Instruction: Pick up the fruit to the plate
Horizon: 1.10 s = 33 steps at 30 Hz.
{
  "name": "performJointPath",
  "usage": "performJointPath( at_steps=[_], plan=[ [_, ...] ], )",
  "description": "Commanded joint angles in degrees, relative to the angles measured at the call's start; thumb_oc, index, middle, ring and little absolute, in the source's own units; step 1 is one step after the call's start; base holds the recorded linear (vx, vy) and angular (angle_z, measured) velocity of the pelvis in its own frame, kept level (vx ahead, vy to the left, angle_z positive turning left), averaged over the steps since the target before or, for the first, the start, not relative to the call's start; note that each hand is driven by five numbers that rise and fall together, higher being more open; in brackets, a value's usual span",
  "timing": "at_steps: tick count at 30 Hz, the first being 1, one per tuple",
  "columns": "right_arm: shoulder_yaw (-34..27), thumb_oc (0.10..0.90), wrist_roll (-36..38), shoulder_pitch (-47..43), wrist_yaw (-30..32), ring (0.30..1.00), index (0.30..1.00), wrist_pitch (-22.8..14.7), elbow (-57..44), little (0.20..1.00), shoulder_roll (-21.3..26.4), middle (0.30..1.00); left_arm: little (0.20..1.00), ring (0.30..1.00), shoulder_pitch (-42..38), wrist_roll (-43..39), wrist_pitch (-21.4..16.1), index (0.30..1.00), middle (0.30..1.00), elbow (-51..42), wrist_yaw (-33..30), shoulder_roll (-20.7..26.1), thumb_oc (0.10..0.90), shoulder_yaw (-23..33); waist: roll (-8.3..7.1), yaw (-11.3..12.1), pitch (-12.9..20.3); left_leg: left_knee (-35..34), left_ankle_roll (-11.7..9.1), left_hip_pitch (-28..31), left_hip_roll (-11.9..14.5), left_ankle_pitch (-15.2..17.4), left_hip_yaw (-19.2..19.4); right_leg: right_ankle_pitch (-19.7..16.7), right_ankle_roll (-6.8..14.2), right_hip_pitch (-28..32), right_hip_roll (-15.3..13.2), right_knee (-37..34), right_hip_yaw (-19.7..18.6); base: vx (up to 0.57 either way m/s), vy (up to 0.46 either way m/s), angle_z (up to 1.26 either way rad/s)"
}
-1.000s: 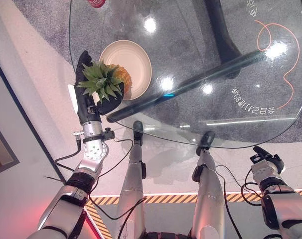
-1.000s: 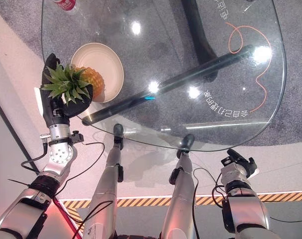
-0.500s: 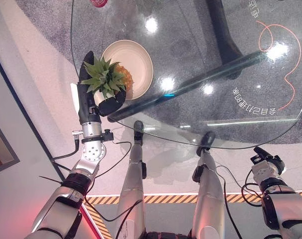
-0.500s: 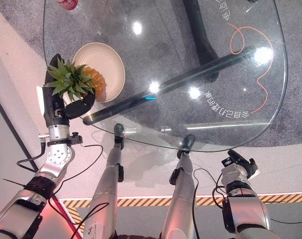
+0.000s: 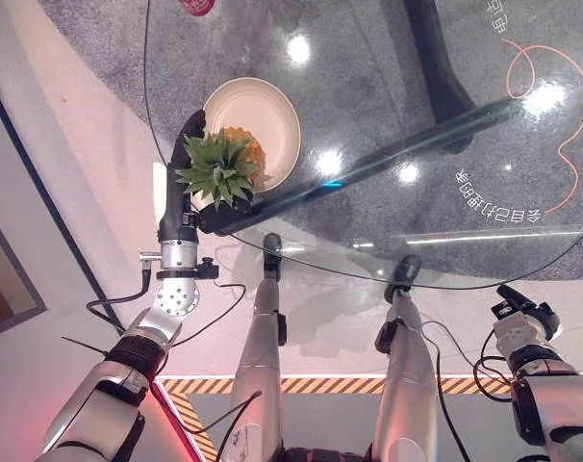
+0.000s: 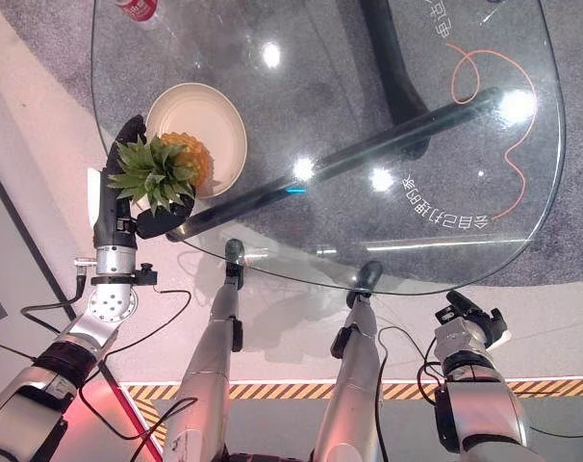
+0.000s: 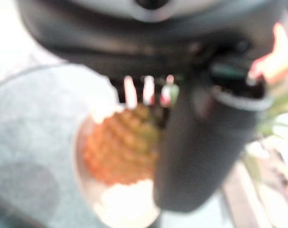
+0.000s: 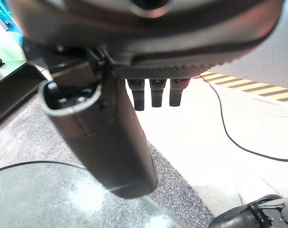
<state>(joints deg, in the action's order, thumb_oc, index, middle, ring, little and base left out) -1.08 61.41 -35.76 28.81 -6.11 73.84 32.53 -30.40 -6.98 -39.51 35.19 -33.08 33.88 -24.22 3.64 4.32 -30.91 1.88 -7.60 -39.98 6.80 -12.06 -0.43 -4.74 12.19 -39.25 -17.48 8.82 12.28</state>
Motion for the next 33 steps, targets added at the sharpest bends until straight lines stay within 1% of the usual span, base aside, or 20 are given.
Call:
performJointPath(
  at_steps=[1,3,8,11,18,23,31,32,33],
  plan=[
    [0.4,0.8,0.5,0.7,-0.4,0.9,0.9,-2.4,0.3,0.9,6.2,0.9,0.9,0.9,-0.9,0.1,-2.5,0.9,0.9,-0.1,-2.6,0.0,0.8,0.9,0.88,0.7,1.1,0.8,-0.3,2.4,1.5,3.9,2.3,-3.5,0.6,-0.8,-0.2,1.5,2.0,0.0,0.0,0.0],
    [0.3,0.8,0.6,0.4,-0.4,0.9,0.9,-2.5,0.2,0.9,6.3,0.9,0.9,0.9,-0.9,-0.8,-2.7,0.9,0.9,-0.1,-3.5,-0.2,0.8,1.5,0.95,0.7,1.1,0.7,-0.2,1.9,1.4,3.4,2.2,-3.9,0.5,-1.2,-0.2,1.2,2.1,0.0,0.0,0.0],
    [0.1,0.8,0.3,1.0,-0.4,0.9,0.9,-2.9,-0.1,0.9,6.0,0.9,0.9,0.9,0.5,-4.4,-4.1,0.9,0.9,0.6,-5.0,-2.1,0.8,4.0,0.98,0.8,1.1,0.5,-0.3,2.5,1.4,3.8,2.1,-3.5,0.6,-0.8,-0.2,1.3,1.8,0.0,0.0,0.0],
    [-0.5,0.8,-0.1,1.2,-0.3,0.9,0.9,-3.2,-0.2,0.9,5.4,0.9,0.9,0.9,0.8,-4.3,-4.7,0.9,0.9,1.0,-5.9,-3.2,0.8,5.7,0.82,0.8,1.1,0.6,-0.3,2.0,1.3,3.5,1.9,-3.8,0.4,-1.2,-0.2,1.3,1.8,0.0,0.0,0.0],
    [-1.2,0.8,0.0,2.1,-0.3,0.9,0.9,-3.2,-0.7,0.9,5.0,0.9,0.9,0.9,1.8,-6.5,-4.3,0.9,0.9,1.0,-6.9,-4.4,0.8,8.4,0.33,1.0,1.1,0.4,-0.3,2.7,1.4,3.9,1.7,-3.4,0.5,-0.6,-0.1,1.4,2.0,0.0,0.0,0.0],
    [-1.6,0.8,0.0,2.7,-0.5,0.9,0.9,-3.3,-0.9,0.9,4.7,0.9,0.9,0.9,2.4,-9.5,-4.7,0.9,0.9,1.1,-5.8,-5.3,0.8,10.3,-0.01,1.0,1.1,0.4,-0.3,2.9,1.4,3.8,1.7,-3.3,0.5,-0.3,-0.1,1.5,2.2,0.0,0.0,0.0],
    [-2.1,0.8,-0.3,3.1,-0.3,0.9,0.9,-3.0,-1.2,0.9,4.5,0.9,0.9,0.9,2.8,-13.5,-4.3,0.9,0.9,0.9,-3.4,-6.1,0.8,12.0,-0.01,1.1,1.1,0.5,-0.3,3.0,1.4,3.8,1.7,-3.3,0.5,-0.1,-0.2,1.6,2.3,0.0,0.0,0.0],
    [-2.1,0.8,-0.4,2.9,-0.2,0.9,0.9,-3.0,-1.3,0.9,4.4,0.9,0.9,0.9,2.7,-13.7,-4.3,0.9,0.9,0.9,-3.4,-6.3,0.8,12.2,-0.02,1.1,1.1,0.5,-0.3,2.5,1.3,3.4,1.6,-3.7,0.4,-0.5,-0.2,1.4,2.3,0.0,0.0,0.0],
    [-2.0,0.8,-0.4,3.2,-0.2,0.9,0.9,-3.2,-1.3,0.9,4.3,0.9,0.9,0.9,3.1,-14.5,-4.2,0.9,0.9,0.9,-3.1,-6.5,0.8,12.3,0.06,1.1,1.1,0.5,-0.3,3.0,1.4,3.8,1.7,-3.3,0.5,-0.1,-0.2,1.6,2.3,0.0,0.0,0.0]
  ],
)
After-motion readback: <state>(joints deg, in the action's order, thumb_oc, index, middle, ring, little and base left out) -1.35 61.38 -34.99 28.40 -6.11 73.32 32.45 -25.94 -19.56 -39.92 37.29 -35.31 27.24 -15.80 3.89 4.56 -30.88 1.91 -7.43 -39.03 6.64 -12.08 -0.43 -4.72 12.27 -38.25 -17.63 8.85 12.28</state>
